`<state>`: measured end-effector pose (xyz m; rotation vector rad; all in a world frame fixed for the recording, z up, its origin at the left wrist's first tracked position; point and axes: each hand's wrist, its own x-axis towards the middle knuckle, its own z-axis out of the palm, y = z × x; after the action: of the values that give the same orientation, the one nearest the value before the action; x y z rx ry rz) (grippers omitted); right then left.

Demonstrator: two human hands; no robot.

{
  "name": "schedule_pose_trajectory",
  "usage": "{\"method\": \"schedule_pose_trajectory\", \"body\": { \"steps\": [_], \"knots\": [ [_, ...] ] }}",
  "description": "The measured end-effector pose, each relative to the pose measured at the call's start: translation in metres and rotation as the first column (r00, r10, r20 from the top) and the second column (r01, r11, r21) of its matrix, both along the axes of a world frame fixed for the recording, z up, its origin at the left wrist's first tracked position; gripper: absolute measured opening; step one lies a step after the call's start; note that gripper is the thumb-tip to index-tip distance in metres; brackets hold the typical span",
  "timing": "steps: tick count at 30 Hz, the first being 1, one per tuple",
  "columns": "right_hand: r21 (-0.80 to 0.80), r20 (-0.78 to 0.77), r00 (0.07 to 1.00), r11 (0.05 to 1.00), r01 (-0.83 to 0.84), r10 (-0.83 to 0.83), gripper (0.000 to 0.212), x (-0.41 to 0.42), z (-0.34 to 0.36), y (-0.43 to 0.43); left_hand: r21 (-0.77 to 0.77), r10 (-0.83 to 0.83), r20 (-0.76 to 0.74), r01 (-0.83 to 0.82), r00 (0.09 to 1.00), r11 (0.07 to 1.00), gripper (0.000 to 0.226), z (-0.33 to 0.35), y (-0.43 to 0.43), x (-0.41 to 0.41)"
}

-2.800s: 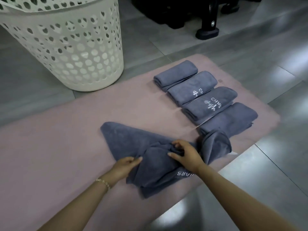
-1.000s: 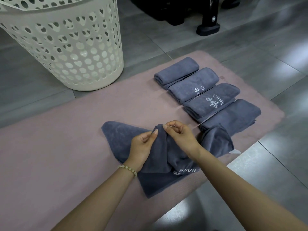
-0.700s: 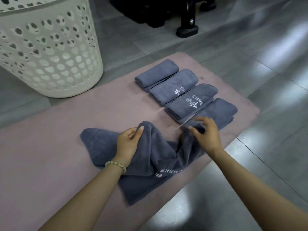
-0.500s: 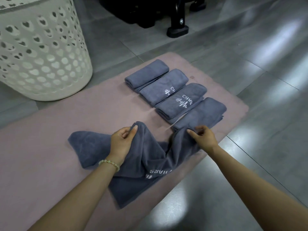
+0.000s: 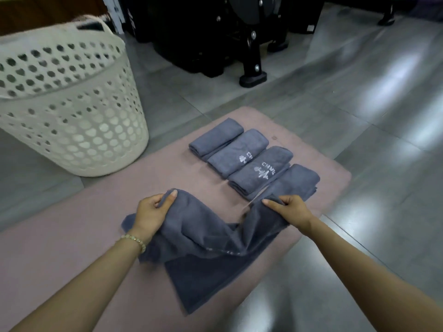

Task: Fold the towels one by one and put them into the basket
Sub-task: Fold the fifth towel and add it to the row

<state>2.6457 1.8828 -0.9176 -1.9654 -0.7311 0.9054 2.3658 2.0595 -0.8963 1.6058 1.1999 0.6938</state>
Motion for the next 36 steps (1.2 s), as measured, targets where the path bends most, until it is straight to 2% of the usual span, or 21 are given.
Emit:
{"method": "schedule_pose_trajectory", "body": {
  "steps": [1, 3, 7, 8, 9, 11, 12, 13, 17, 22, 26, 28, 30, 32, 34, 36],
  "knots": [
    [0.013, -0.018, 1.0, 1.0, -0.002, 0.003, 0.05, 0.0, 0.019, 0.0, 0.032, 0.035, 0.009, -0.035, 0.999, 0.999, 0.044, 0.02, 0.01, -0.011],
    [0.046, -0.027, 0.999, 0.999, -0.021, 0.022, 0.07, -0.001, 0.061, 0.001, 0.055, 0.129, 0.063, -0.132, 0.99, 0.99, 0.039, 0.065, 0.028, -0.036],
    [0.171, -0.004, 0.995, 0.98, -0.098, 0.1, 0.098, -0.015, 0.162, 0.003, 0.068, 0.242, 0.188, -0.258, 0.952, 0.964, 0.045, 0.172, 0.043, -0.088],
    [0.219, 0.011, 0.994, 0.97, -0.106, 0.107, 0.097, -0.022, 0.19, 0.003, 0.08, 0.262, 0.212, -0.284, 0.942, 0.956, 0.043, 0.198, 0.044, -0.103],
    [0.266, 0.021, 0.993, 0.957, -0.119, 0.118, 0.086, -0.029, 0.218, 0.003, 0.098, 0.281, 0.225, -0.309, 0.933, 0.946, 0.044, 0.224, 0.045, -0.118],
    [0.349, 0.015, 0.992, 0.929, -0.125, 0.128, 0.041, -0.046, 0.272, 0.002, 0.132, 0.303, 0.268, -0.347, 0.914, 0.929, 0.052, 0.273, 0.042, -0.147],
    [0.387, 0.022, 0.992, 0.914, -0.125, 0.127, 0.024, -0.055, 0.298, 0.0, 0.131, 0.304, 0.302, -0.355, 0.903, 0.925, 0.05, 0.295, 0.038, -0.161],
    [0.428, 0.037, 0.991, 0.894, -0.129, 0.126, 0.016, -0.063, 0.321, 0.0, 0.116, 0.311, 0.332, -0.365, 0.891, 0.924, 0.044, 0.316, 0.032, -0.174],
    [0.567, 0.097, 0.992, 0.815, -0.12, 0.078, 0.01, -0.095, 0.392, 0.002, 0.107, 0.32, 0.469, -0.412, 0.823, 0.905, 0.027, 0.376, 0.002, -0.215],
    [0.589, 0.155, 0.978, 0.782, -0.206, 0.141, 0.017, -0.143, 0.446, 0.001, 0.138, 0.396, 0.512, -0.528, 0.762, 0.838, 0.05, 0.416, -0.029, -0.262],
    [0.647, 0.159, 0.982, 0.741, -0.181, 0.1, 0.018, -0.17, 0.462, 0.003, 0.231, 0.407, 0.496, -0.569, 0.767, 0.79, 0.043, 0.429, -0.05, -0.29],
    [0.655, 0.2, 0.977, 0.731, -0.191, 0.076, 0.021, -0.18, 0.459, 0.007, 0.291, 0.395, 0.439, -0.544, 0.807, 0.787, 0.033, 0.429, -0.059, -0.295],
    [0.613, 0.261, 0.956, 0.741, -0.273, 0.136, 0.025, -0.19, 0.452, 0.01, 0.344, 0.369, 0.327, -0.473, 0.87, 0.811, 0.017, 0.422, -0.065, -0.299],
    [0.545, 0.306, 0.921, 0.749, -0.377, 0.24, 0.027, -0.199, 0.442, 0.01, 0.353, 0.304, 0.155, -0.34, 0.94, 0.872, 0.025, 0.413, -0.071, -0.302],
    [0.456, 0.278, 0.881, 0.754, -0.472, 0.383, 0.029, -0.207, 0.434, 0.007, 0.256, 0.168, 0.051, -0.176, 0.984, 0.951, 0.034, 0.404, -0.077, -0.305],
    [0.352, 0.182, 0.833, 0.757, -0.551, 0.522, 0.033, -0.211, 0.427, 0.006, 0.082, -0.007, 0.037, 0.003, 0.999, 0.997, 0.041, 0.395, -0.081, -0.308]
  ]
}}
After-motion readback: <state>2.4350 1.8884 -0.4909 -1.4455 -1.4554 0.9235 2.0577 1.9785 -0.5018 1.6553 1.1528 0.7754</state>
